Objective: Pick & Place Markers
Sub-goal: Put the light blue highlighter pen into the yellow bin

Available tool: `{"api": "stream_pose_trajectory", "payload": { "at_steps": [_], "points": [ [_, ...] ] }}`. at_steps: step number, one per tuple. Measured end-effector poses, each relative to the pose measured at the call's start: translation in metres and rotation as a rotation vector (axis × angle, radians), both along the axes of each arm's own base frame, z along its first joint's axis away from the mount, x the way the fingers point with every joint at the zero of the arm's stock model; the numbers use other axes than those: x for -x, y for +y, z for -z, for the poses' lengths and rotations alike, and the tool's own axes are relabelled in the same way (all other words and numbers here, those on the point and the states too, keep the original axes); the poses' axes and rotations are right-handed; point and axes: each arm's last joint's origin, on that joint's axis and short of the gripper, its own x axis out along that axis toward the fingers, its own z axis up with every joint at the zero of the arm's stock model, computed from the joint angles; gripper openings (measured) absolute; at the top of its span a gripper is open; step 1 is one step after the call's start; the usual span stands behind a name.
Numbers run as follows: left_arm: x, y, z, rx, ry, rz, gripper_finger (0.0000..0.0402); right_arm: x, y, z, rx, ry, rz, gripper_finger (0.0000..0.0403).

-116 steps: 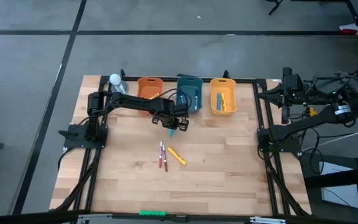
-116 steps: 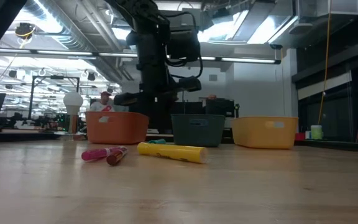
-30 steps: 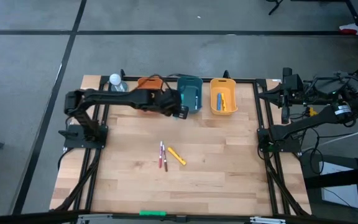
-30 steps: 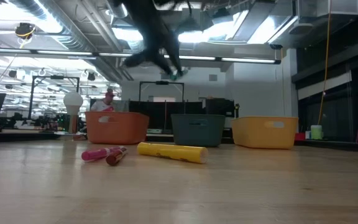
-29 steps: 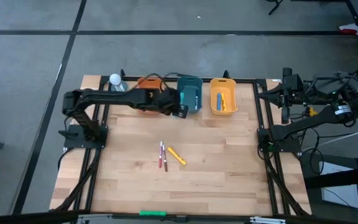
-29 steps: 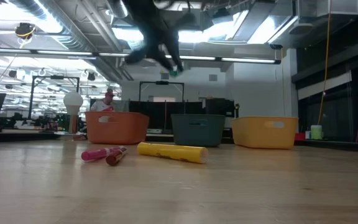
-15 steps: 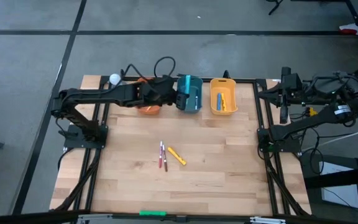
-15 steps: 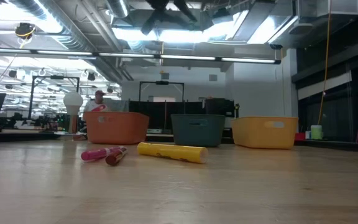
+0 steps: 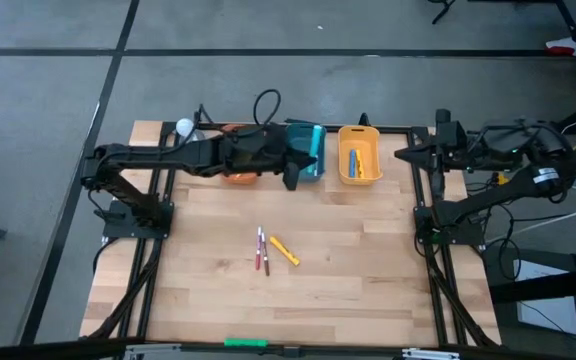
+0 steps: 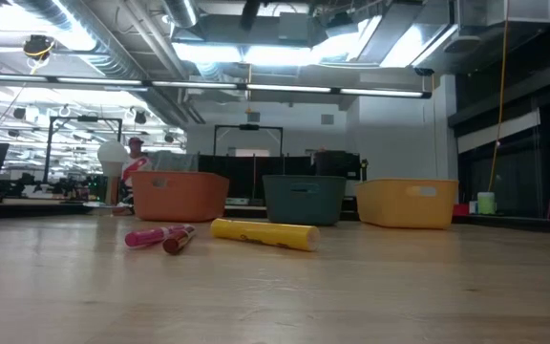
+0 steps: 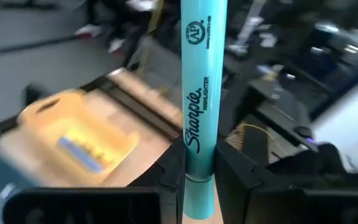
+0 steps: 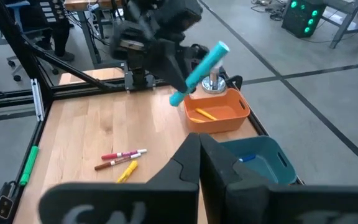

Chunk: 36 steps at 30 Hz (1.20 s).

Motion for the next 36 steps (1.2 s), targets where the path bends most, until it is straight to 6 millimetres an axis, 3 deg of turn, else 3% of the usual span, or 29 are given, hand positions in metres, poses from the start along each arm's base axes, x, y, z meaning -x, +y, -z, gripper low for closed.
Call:
{"api": "stream_pose_trajectory", "payload": {
  "at_steps": [14, 23, 36],
  "points": [
    [-0.003, -0.016, -0.033, -0.309, -0.298, 0.230, 0.0053, -0.009, 0.002, -0.011, -0.016, -0.115, -0.003, 0.0000],
    [-0.003, -0.016, -0.034, -0.333, -0.311, 0.248, 0.0053, -0.023, 0.005, -0.018, -0.010, -0.184, -0.044, 0.0000],
    [-0.003, -0.017, -0.034, -0.362, -0.313, 0.288, 0.0053, -0.064, 0.012, -0.021, -0.004, -0.254, -0.045, 0.0009]
  ]
}}
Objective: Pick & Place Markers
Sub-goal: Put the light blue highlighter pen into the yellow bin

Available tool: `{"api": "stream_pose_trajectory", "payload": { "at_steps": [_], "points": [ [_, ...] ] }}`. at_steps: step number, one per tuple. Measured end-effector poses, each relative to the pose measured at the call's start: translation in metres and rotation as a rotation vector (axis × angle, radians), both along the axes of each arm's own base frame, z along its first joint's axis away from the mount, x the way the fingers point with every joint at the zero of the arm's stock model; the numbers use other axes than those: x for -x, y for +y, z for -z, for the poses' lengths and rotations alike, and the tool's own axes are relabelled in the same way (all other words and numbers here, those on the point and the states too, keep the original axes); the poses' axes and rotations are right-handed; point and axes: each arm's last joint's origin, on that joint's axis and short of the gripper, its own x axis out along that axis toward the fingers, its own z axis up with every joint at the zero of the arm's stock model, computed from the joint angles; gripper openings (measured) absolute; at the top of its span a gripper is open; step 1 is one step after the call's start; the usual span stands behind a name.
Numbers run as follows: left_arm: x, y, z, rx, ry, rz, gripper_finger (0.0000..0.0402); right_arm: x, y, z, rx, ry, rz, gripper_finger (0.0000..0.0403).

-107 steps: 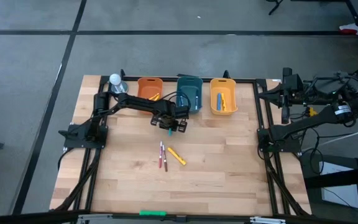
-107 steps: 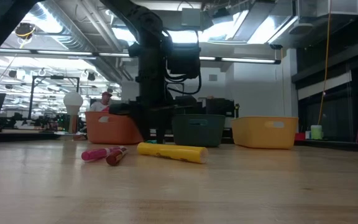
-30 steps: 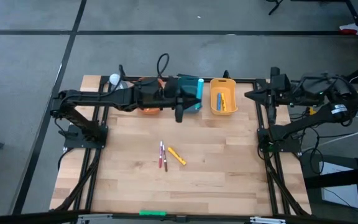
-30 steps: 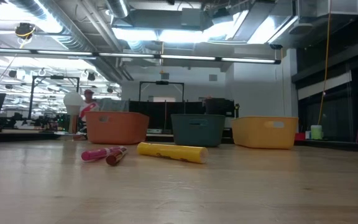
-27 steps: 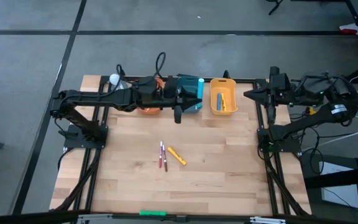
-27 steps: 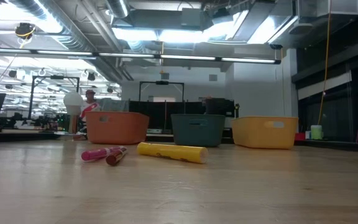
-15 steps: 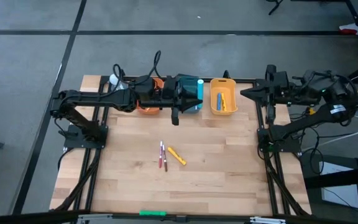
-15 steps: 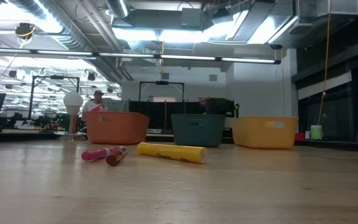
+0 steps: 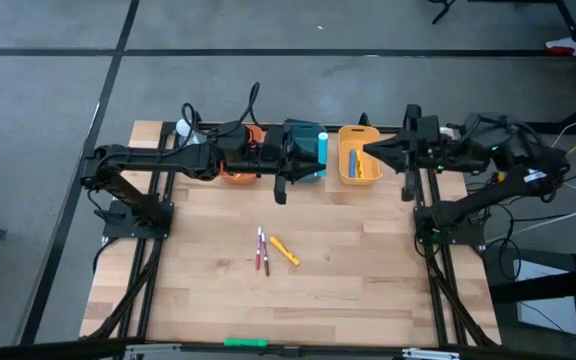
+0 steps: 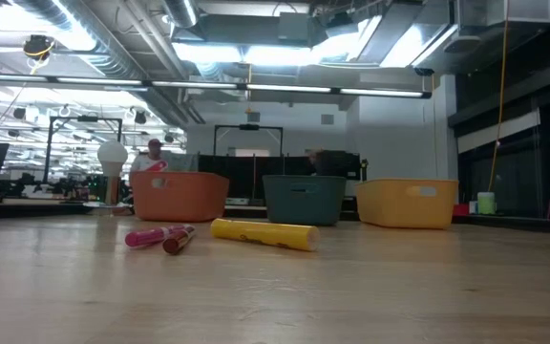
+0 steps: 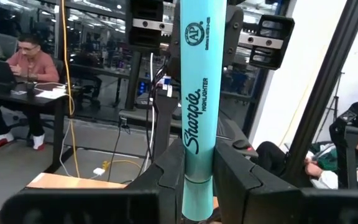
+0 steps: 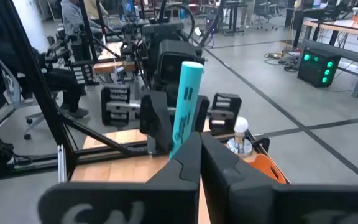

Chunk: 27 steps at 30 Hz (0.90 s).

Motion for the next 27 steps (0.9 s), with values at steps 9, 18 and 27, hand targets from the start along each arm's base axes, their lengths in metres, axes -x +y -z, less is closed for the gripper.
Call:
{"api": "stream_pose_trajectory", "payload": {
  "at_steps": [9, 18, 27],
  "points": [
    [0.000, -0.001, 0.000, -0.026, 0.000, 0.017, 0.0053, -0.026, 0.004, 0.003, -0.008, -0.015, 0.000, 0.0041],
    [0.000, -0.001, 0.000, -0.047, -0.001, 0.042, 0.0053, -0.038, 0.006, 0.006, -0.031, -0.013, 0.003, 0.0087],
    [0.000, -0.002, 0.000, -0.057, -0.002, 0.057, 0.0053, -0.041, 0.007, 0.007, -0.071, -0.021, 0.006, 0.0159]
  ]
}}
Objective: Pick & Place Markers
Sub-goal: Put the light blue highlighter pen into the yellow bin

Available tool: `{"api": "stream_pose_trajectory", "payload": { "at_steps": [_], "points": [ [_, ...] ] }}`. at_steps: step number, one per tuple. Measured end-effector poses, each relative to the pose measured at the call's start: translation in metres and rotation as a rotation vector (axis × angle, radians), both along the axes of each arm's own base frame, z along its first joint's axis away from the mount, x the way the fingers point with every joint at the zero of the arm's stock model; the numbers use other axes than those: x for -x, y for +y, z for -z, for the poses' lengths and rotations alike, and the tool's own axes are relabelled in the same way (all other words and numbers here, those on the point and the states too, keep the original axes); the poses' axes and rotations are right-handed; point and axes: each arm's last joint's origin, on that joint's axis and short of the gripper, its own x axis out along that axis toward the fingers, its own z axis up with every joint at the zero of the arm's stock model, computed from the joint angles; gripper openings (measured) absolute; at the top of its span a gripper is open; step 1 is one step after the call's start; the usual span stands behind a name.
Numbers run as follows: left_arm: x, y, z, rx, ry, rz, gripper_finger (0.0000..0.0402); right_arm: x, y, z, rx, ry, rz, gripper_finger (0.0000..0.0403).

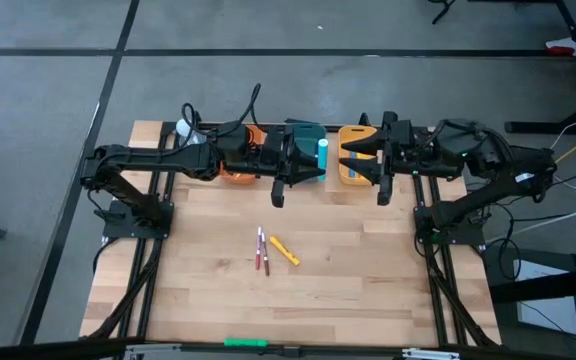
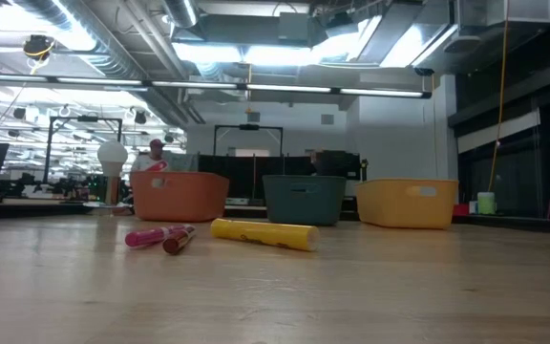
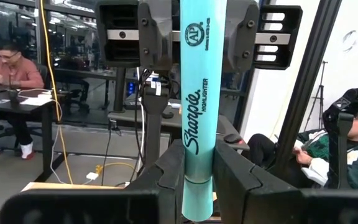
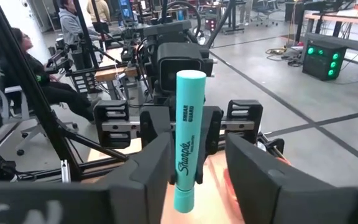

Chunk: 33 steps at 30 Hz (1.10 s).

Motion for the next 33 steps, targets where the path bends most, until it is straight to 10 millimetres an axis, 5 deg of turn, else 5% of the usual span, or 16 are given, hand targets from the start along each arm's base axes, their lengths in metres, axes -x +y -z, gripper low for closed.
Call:
{"api": "stream_pose_trajectory", "payload": {
  "at_steps": [13, 33],
  "points": [
    [0.000, 0.000, 0.000, -0.001, 0.000, -0.001, 0.0053, -0.018, 0.001, 0.009, -0.023, 0.037, 0.007, 0.0248],
    [0.000, 0.000, 0.000, -0.002, 0.000, 0.009, 0.0053, -0.037, -0.014, 0.011, -0.045, 0.011, -0.039, 0.0255]
  ]
}}
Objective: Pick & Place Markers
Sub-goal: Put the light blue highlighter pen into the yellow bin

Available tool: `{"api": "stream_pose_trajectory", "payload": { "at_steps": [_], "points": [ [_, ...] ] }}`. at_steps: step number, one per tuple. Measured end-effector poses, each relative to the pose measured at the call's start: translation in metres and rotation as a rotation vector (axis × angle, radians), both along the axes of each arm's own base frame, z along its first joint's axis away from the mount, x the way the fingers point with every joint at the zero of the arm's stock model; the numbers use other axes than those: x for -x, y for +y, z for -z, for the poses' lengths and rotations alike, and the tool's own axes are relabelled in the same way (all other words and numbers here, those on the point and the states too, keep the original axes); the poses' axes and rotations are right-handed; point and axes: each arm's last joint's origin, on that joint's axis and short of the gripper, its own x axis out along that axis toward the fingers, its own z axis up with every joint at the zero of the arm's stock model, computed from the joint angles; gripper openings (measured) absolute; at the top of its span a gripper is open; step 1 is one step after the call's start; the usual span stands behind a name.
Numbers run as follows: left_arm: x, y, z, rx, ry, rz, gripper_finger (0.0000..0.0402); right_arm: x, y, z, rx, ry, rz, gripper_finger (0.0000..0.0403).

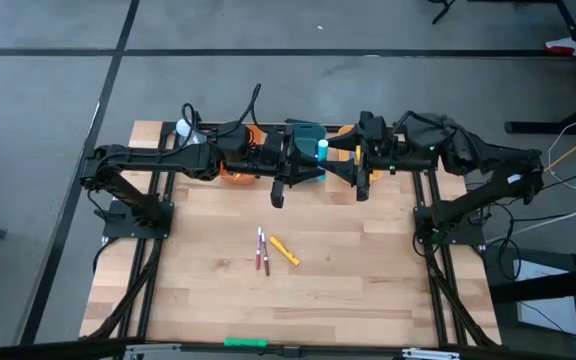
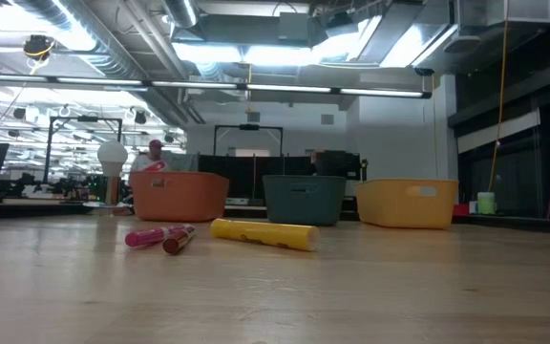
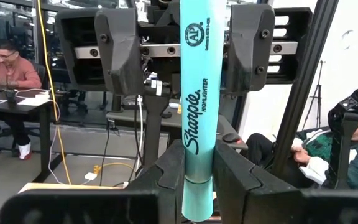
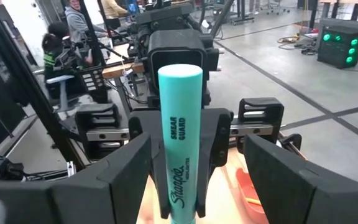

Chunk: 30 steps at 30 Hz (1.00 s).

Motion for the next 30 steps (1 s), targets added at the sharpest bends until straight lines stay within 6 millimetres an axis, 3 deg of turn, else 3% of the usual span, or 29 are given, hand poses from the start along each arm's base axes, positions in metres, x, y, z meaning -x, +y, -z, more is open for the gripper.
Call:
{"api": "stream_pose_trajectory", "payload": {
  "at_steps": [7, 20, 28, 30],
  "points": [
    [0.0000, 0.0000, 0.0000, 0.000, 0.000, 0.001, 0.0053, -0.0003, -0.0041, -0.0001, -0.004, -0.001, -0.007, 0.0234],
    [0.0000, 0.0004, 0.0000, 0.007, 0.001, -0.004, 0.0053, -0.0008, -0.0101, -0.0007, -0.011, -0.007, -0.064, 0.0064],
    [0.0000, 0.0003, 0.0000, 0.014, 0.001, -0.004, 0.0054, -0.0008, -0.0101, -0.0006, -0.011, -0.006, -0.068, 0.0061],
    [0.0000, 0.0004, 0.0000, 0.022, 0.002, -0.006, 0.0070, -0.0008, -0.0102, -0.0006, -0.015, -0.006, -0.067, 0.0061]
  ]
}}
